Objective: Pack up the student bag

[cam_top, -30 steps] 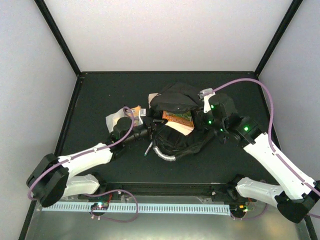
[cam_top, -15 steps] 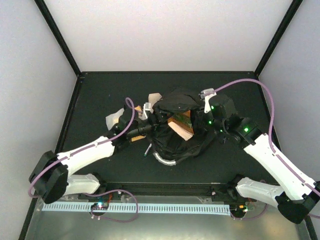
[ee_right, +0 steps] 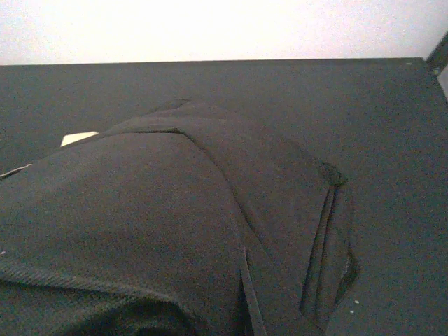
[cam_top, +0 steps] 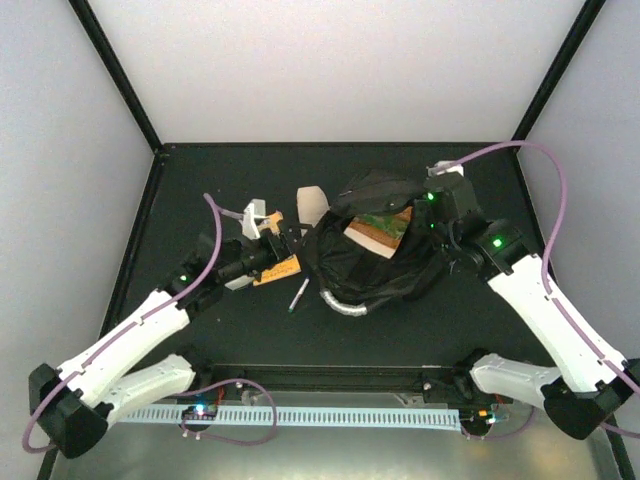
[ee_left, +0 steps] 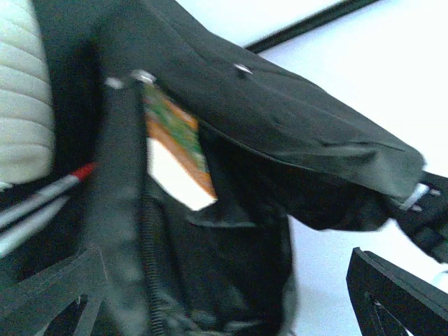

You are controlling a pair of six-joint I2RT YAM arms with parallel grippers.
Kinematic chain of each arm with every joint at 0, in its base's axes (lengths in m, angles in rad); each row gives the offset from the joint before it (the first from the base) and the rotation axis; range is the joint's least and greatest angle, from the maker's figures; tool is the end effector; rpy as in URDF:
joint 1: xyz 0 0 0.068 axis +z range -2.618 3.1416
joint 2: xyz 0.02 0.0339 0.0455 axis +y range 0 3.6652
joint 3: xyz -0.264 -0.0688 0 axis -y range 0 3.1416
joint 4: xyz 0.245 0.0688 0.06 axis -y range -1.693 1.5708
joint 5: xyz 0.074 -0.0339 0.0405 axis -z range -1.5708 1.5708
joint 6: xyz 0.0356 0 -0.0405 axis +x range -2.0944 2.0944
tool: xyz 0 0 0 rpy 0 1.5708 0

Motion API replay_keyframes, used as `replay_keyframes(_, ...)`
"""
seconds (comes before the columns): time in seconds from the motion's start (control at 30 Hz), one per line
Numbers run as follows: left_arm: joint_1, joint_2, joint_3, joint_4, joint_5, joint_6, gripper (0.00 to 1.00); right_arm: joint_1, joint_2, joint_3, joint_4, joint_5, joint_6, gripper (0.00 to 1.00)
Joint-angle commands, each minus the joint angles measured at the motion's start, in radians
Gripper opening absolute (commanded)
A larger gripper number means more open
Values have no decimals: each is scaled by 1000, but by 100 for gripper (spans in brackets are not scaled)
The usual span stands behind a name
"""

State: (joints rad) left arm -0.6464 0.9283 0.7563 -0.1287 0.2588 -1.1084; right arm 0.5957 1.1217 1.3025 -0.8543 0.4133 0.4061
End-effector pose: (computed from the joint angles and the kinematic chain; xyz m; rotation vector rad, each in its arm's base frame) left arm 0.1677 -0.1380 0.3099 -0.2879 2.1135 -1.3799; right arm 0.1892 0.1110 0.3879 0.0126 2.1806 0.1026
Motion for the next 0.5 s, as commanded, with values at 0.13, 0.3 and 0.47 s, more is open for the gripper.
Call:
replay_keyframes(0.13, 69, 86, 106, -312, -67, 346, 97, -25, -113, 29, 5, 113, 21, 10)
replay_keyframes(0.3, 76, 257, 151, -330, 28, 390, 87, -24, -157, -4, 19, 98, 16, 11)
replay_keyframes(0.47, 84, 429, 186, -326, 65, 374, 75, -25, -158, -17, 17, 76, 23, 11)
